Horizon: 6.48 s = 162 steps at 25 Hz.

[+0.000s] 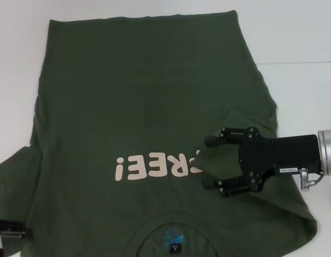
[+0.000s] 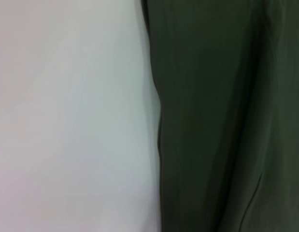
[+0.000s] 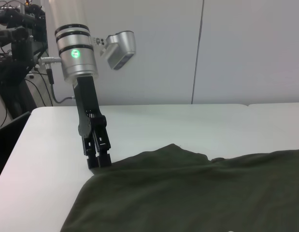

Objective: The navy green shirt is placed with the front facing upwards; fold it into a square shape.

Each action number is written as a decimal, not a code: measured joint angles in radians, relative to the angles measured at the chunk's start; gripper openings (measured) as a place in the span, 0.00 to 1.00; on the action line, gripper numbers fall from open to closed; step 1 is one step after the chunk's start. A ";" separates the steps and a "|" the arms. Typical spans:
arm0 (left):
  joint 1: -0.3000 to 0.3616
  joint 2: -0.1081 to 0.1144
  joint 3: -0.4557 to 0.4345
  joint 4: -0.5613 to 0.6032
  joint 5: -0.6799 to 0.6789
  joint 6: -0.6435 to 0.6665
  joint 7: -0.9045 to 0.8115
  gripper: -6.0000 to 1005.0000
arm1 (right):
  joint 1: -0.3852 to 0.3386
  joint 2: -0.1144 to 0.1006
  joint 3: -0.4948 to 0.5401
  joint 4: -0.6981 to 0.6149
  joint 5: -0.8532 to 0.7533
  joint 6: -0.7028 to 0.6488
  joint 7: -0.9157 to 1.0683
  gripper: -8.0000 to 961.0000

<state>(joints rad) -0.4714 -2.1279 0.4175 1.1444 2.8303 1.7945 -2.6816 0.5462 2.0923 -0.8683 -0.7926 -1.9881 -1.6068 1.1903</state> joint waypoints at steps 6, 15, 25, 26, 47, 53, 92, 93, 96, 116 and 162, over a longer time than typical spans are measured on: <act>-0.013 0.006 0.001 -0.035 0.000 -0.011 0.004 0.74 | 0.000 0.000 0.000 0.006 0.000 0.002 -0.001 0.95; -0.036 0.009 0.003 -0.044 -0.009 -0.024 0.011 0.73 | 0.000 0.000 0.000 0.012 0.000 0.004 -0.010 0.95; -0.050 0.015 0.002 -0.055 -0.011 -0.047 0.014 0.72 | 0.000 0.000 -0.007 0.018 0.000 0.012 -0.011 0.95; -0.050 0.014 0.002 -0.053 -0.011 -0.048 0.017 0.72 | -0.001 0.000 -0.007 0.018 0.001 0.012 -0.011 0.95; -0.046 0.010 0.044 -0.035 -0.002 -0.066 0.034 0.09 | 0.004 0.000 -0.009 0.021 0.003 0.013 -0.011 0.95; -0.036 0.007 0.069 0.006 0.006 -0.077 0.038 0.01 | 0.005 0.000 -0.009 0.023 0.005 0.017 -0.011 0.95; 0.024 0.031 0.056 0.159 0.024 -0.345 0.062 0.01 | 0.038 0.004 -0.009 0.104 0.027 0.085 0.000 0.95; 0.016 0.031 0.056 0.163 0.014 -0.308 0.060 0.01 | 0.039 0.005 -0.009 0.104 0.027 0.087 0.000 0.95; -0.008 0.032 0.056 0.165 -0.064 -0.199 0.061 0.01 | 0.041 0.005 -0.009 0.104 0.027 0.095 0.000 0.95; -0.128 0.018 0.120 -0.228 -0.463 -0.314 0.127 0.07 | 0.033 0.001 -0.001 0.121 0.026 0.109 -0.009 0.95; -0.149 -0.011 0.063 -0.359 -0.700 0.012 1.239 0.93 | -0.040 -0.032 0.101 -0.575 -0.435 -0.243 1.324 0.95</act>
<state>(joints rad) -0.6207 -2.1393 0.4802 0.7858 2.1302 1.8064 -1.4423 0.5065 2.0607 -0.7669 -1.3674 -2.4236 -1.8497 2.5146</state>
